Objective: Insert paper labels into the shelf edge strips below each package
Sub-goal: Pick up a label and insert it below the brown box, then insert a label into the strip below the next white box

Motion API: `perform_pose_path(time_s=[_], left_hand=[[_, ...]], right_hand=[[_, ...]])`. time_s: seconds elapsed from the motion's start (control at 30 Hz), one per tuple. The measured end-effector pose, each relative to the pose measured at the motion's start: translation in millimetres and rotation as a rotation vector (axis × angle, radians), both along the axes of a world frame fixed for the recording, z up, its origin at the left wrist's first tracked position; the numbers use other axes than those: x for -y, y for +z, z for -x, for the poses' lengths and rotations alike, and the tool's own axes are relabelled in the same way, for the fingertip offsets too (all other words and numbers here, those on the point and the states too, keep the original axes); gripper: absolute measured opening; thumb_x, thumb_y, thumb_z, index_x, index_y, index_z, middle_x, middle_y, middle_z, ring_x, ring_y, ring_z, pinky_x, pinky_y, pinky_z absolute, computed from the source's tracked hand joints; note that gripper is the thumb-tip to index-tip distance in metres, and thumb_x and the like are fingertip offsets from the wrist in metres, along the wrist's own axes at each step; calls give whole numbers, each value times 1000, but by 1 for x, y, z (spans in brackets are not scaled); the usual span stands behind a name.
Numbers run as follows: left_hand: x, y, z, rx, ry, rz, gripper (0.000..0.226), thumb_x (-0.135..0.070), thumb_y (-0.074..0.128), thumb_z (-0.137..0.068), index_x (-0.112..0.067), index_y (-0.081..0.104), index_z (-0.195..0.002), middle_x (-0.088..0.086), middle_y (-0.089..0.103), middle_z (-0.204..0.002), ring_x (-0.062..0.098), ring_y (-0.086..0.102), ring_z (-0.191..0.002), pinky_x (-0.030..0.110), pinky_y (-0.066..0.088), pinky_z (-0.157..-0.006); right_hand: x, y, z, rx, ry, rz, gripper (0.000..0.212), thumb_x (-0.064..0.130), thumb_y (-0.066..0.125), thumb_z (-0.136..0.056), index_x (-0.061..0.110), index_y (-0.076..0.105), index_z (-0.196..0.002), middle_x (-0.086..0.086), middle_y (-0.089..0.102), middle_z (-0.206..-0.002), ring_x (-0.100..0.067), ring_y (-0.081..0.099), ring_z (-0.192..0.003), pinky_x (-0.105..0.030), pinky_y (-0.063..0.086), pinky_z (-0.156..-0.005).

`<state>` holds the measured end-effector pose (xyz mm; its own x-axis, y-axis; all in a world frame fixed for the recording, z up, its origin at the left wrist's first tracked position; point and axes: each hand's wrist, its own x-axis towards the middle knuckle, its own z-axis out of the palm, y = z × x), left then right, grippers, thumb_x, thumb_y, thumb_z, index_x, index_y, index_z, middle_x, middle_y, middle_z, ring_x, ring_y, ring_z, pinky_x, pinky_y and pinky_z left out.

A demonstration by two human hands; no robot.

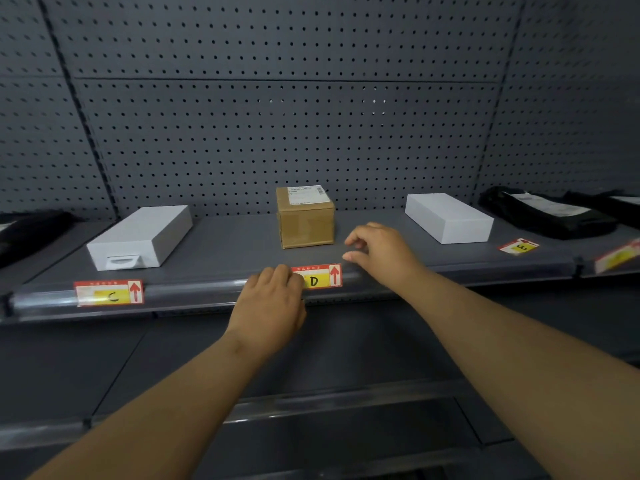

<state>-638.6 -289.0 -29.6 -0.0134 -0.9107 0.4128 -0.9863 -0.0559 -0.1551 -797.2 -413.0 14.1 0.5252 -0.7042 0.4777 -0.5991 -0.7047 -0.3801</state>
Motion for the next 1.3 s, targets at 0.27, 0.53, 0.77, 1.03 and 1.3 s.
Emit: perform_pose_path(time_s=[0.27, 0.53, 0.77, 1.03, 1.3], left_hand=[[47, 18, 86, 2, -124, 64, 30, -32, 42, -91, -13, 51, -112, 8, 52, -111, 28, 48, -101, 37, 36, -88], [118, 21, 199, -16, -143, 70, 33, -33, 42, -91, -13, 49, -116, 9, 52, -114, 28, 48, -104, 37, 36, -90], [153, 13, 262, -36, -50, 33, 36, -33, 44, -90, -12, 49, -119, 9, 54, -116, 29, 50, -105, 38, 37, -90], [157, 12, 281, -67, 70, 19, 36, -33, 45, -91, -12, 49, -120, 9, 53, -117, 28, 50, -105, 38, 38, -92], [152, 15, 285, -50, 95, 7, 36, -34, 43, -92, -14, 49, -120, 8, 53, -119, 28, 50, -107, 38, 38, -93]], right_hand=[[42, 14, 91, 95, -115, -5, 26, 21, 69, -81, 11, 64, -104, -4, 59, -99, -11, 48, -84, -23, 39, -78], [111, 25, 224, 47, -249, -92, 32, 21, 71, -79, 9, 62, -108, -11, 61, -105, -19, 53, -87, -26, 42, -75], [169, 24, 290, -282, -246, -260, 48, 29, 71, -80, 9, 55, -120, -11, 59, -122, -25, 54, -111, -32, 42, -92], [202, 23, 285, -493, -46, -360, 54, 30, 71, -79, 12, 54, -126, -8, 56, -130, -23, 53, -116, -29, 40, -95], [215, 28, 269, -683, 15, -388, 51, 40, 68, -79, 17, 54, -122, -1, 60, -109, -13, 50, -86, -25, 39, -73]])
